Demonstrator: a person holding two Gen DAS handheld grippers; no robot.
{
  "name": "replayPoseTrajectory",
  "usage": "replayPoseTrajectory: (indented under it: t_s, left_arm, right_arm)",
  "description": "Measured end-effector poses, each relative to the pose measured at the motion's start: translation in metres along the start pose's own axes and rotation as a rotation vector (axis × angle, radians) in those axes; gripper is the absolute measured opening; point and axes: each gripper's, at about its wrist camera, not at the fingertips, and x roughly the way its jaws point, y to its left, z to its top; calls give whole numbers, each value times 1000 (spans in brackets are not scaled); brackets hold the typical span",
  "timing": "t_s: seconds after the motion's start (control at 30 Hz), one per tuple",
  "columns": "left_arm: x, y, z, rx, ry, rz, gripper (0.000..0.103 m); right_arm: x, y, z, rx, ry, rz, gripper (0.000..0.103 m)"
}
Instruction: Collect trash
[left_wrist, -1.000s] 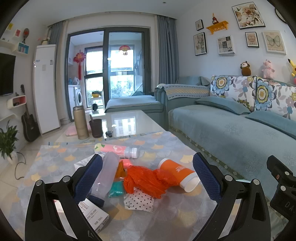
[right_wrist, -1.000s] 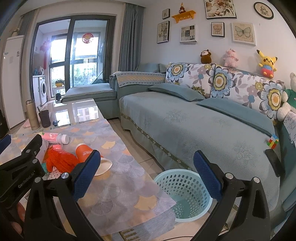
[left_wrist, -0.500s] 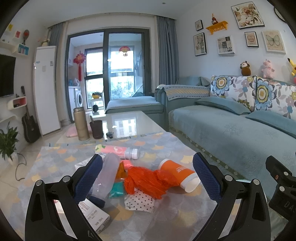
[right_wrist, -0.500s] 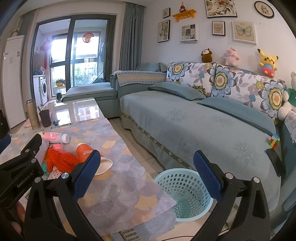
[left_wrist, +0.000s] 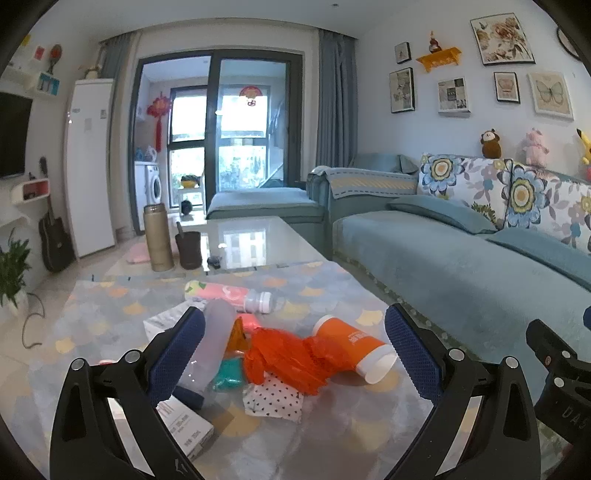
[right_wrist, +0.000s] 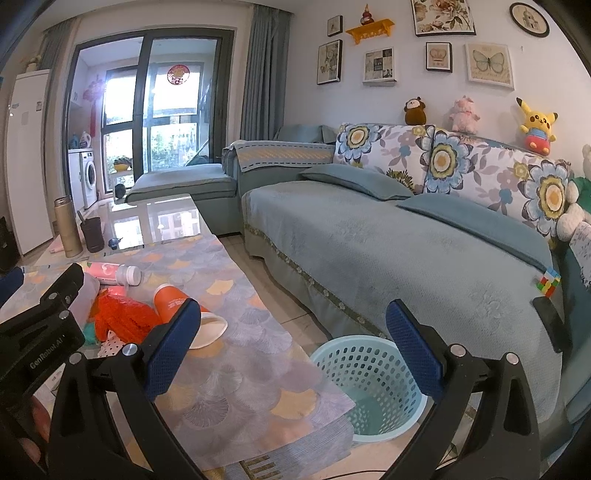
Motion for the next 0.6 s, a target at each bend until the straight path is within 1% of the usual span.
replayPoseTrajectory:
  t_s: [0.3, 0.43, 0.5, 0.6]
  left_arm:
    - [2, 3, -1, 5, -4, -1, 95]
    - [8, 1, -3, 0, 31, -23, 95]
    - [11, 2, -3, -4, 57, -20, 95]
    - [10, 6, 1, -4, 63, -6, 95]
  right_arm:
    - [5, 2, 0, 12, 23, 16, 96]
    - [7, 3, 2, 11, 25, 35, 96]
    - [12, 4, 3, 12, 35, 53, 96]
    - [20, 8, 5, 5, 50, 76, 95]
